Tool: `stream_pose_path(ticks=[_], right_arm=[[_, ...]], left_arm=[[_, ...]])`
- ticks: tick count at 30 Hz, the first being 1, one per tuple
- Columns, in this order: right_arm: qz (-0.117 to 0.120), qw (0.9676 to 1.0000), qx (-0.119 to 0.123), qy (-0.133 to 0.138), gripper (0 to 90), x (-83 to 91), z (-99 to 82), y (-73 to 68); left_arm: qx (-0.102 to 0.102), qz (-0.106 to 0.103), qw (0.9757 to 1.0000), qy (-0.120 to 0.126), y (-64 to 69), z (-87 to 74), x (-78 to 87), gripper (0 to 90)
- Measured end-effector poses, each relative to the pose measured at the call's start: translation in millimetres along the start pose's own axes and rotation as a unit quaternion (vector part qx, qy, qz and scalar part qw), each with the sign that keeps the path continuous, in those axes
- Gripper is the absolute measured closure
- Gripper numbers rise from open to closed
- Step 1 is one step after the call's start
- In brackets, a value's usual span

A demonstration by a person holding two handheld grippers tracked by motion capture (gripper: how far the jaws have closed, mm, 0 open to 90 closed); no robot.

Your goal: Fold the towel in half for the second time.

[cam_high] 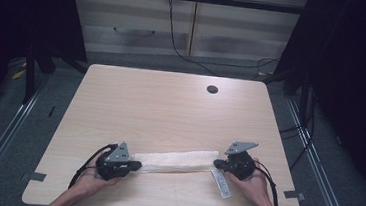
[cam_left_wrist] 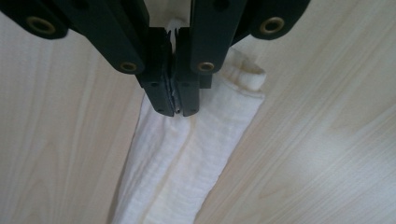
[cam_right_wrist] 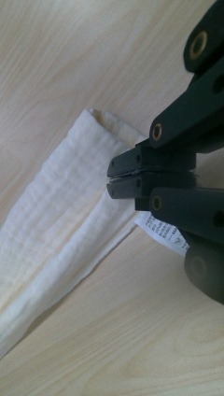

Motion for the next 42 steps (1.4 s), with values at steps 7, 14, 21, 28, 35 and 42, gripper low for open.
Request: stream_pose_path(ticks=[7, 14, 21, 28, 35, 42], right_arm=[[-0.004, 1.0, -0.003, 0.008, 88.8, 3.1, -4.5, -3.7], [0.003, 0.9997, -0.013, 0.02, 84.7, 4.1, -6.2, -4.6], [0.008, 0.999, -0.029, 0.032, 70.7, 10.8, -10.1, -7.2], [0.021, 0.9955, -0.057, 0.072, 58.5, 25.6, -5.3, -6.0], [0.01, 0.9892, -0.082, 0.121, 46.6, 42.4, 5.9, 0.2], [-0.026, 0.9818, -0.119, 0.146, 37.0, 65.1, 0.0, 11.5]], left_arm=[[0.028, -0.002, 0.9996, 0.01, -14.3, 2.7, -5.9, 86.9], [0.049, -0.032, 0.9976, 0.038, -10.2, 5.8, 5.3, 80.2], [0.068, -0.043, 0.9956, 0.049, -9.5, 2.9, 14.3, 67.4], [0.116, -0.033, 0.9891, 0.085, -20.8, 9.4, 28.6, 50.6], [0.167, 0.005, 0.9822, 0.086, -36.7, 10.1, 44.0, 34.3], [0.195, 0.04, 0.9768, 0.079, -44.5, -5.8, 67.4, 28.5]])
Point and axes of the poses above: each handheld gripper's, and its own axes: x roughly backward along the jaws, z roughly out of its top, y roughly to its right, the point moved 6 cm from there along -x, roughly forward along the jaws, and after that the axes turned 7 degrees about y, right-handed, at the moved point
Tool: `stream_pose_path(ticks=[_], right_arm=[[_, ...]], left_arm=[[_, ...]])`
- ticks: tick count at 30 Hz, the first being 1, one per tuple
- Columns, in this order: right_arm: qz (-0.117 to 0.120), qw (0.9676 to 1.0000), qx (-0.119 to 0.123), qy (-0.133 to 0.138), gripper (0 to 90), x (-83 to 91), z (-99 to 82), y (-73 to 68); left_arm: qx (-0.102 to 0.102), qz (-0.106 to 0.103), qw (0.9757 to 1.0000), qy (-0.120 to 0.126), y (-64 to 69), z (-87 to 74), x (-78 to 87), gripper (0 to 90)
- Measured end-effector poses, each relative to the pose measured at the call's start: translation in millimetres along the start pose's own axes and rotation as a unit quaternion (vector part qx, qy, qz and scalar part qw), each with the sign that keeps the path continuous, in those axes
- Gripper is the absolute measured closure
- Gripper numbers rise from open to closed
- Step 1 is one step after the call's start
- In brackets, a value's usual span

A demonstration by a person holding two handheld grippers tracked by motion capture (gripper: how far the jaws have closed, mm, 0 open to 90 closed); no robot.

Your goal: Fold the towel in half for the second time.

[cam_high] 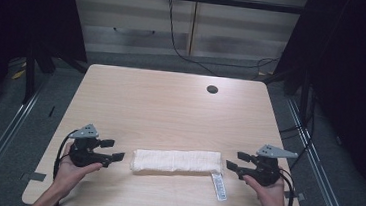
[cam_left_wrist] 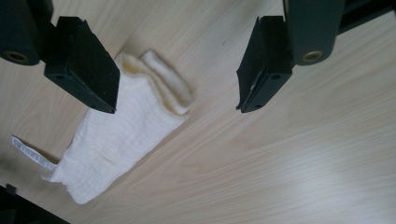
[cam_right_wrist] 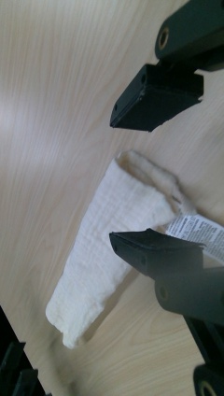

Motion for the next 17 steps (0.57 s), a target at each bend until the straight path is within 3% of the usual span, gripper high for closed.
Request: stream_pose_path(ticks=[4, 5, 7, 10, 11, 15, 17], right_arm=[[-0.02, 0.9997, -0.013, 0.009, 34.9, 15.3, -6.2, 8.0], [-0.023, 0.9996, -0.015, 0.008, 34.5, 17.9, -7.9, 9.3], [-0.036, 0.9991, -0.021, 0.008, 34.0, 26.9, -14.1, 13.5], [-0.05, 0.9983, -0.028, 0.011, 32.5, 34.5, -22.0, 18.4], [-0.053, 0.998, -0.031, 0.015, 31.8, 35.7, -24.2, 20.1], [-0.073, 0.9963, -0.044, 0.006, 28.8, 36.6, -38.4, 27.1], [-0.079, 0.9957, -0.047, -0.001, 25.7, 34.9, -41.8, 29.5]], left_arm=[[0.004, 0.026, 0.9996, -0.002, -8.9, -9.5, 11.9, 22.9], [0.017, 0.037, 0.9992, 0.002, -11.5, -13.8, 15.8, 22.4], [0.016, 0.035, 0.9992, 0.0, -11.4, -19.8, 19.2, 16.1], [0.029, 0.053, 0.9982, 0.007, -14.1, -27.3, 25.2, 16.1], [0.021, 0.06, 0.9979, 0.017, -15.4, -29.6, 29.2, 16.3], [0.043, 0.047, 0.9974, 0.034, -22.3, -36.5, 36.5, 16.1], [0.042, 0.06, 0.997, 0.025, -25.2, -42.4, 34.6, 16.2]])
Point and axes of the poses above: each handheld gripper's, and its own axes: x roughly backward along the jaws, z roughly out of its top, y roughly to its right, the point moved 6 cm from there along -x, roughly forward along the jaws, and after that the axes turned 7 degrees about y, right-handed, at the moved point
